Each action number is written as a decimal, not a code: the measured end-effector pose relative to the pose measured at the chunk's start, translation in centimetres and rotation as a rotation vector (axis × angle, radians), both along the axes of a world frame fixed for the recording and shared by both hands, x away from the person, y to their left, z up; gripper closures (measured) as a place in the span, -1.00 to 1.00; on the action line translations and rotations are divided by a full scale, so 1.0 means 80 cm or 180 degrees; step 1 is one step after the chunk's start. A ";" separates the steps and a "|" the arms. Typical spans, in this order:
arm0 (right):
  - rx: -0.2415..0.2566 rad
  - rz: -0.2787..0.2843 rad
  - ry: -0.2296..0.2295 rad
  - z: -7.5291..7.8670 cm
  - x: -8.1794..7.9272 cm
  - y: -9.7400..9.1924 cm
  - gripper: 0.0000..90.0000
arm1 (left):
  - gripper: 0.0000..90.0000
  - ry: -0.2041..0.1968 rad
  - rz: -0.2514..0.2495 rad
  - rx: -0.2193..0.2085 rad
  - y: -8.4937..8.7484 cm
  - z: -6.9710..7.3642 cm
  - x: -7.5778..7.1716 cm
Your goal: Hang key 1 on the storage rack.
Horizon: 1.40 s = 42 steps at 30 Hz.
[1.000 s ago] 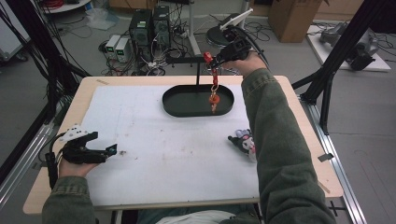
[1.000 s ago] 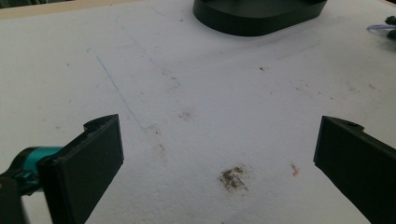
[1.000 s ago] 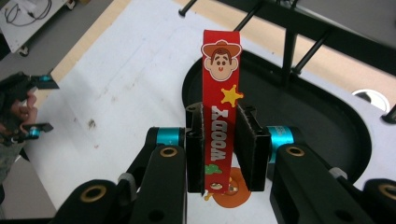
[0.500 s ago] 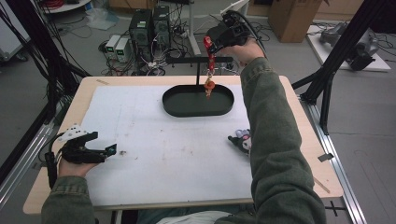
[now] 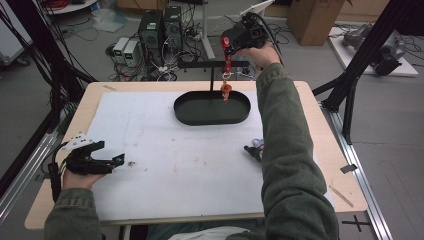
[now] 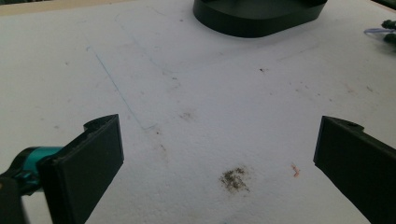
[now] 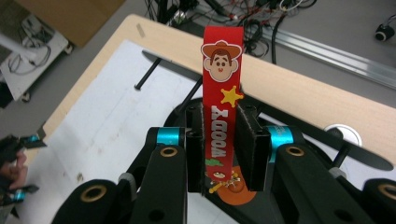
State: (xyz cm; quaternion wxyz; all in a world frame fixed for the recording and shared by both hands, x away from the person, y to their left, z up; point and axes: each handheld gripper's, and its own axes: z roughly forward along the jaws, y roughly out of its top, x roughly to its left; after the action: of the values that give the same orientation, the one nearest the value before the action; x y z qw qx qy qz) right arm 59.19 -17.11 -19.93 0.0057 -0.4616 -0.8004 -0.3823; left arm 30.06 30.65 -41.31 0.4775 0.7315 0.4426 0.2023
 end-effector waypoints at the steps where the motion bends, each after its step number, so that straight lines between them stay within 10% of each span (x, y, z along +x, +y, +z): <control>1: 0.0026 -0.0007 -0.0013 -0.001 0.002 -0.001 0.67 | -0.96 0.0002 0.0001 0.0002 0.000 0.000 0.000; 17: 0.0102 -0.0168 -0.0176 -0.019 0.028 0.009 0.64 | -0.96 0.0000 0.0001 -0.0019 0.001 0.000 0.001; 21: 0.0039 -0.0394 -0.0386 -0.013 0.022 0.012 -0.34 | -0.96 -0.0006 0.0008 -0.0018 0.002 0.000 0.001; 27: -0.0097 -0.0414 -0.0616 -0.004 0.006 0.014 -0.99 | -0.96 -0.0001 -0.0003 -0.0004 0.001 0.000 0.000; 42: -0.0052 -0.0303 -0.0798 -0.027 -0.022 -0.012 -0.99 | -0.96 0.0026 -0.0020 0.0036 -0.001 -0.001 0.001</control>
State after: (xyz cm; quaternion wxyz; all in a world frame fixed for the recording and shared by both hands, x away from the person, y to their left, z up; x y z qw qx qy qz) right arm 57.41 -18.09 -22.06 -0.1163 -0.4477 -0.7752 -0.4303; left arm 30.16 30.54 -41.38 0.4723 0.7364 0.4411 0.2004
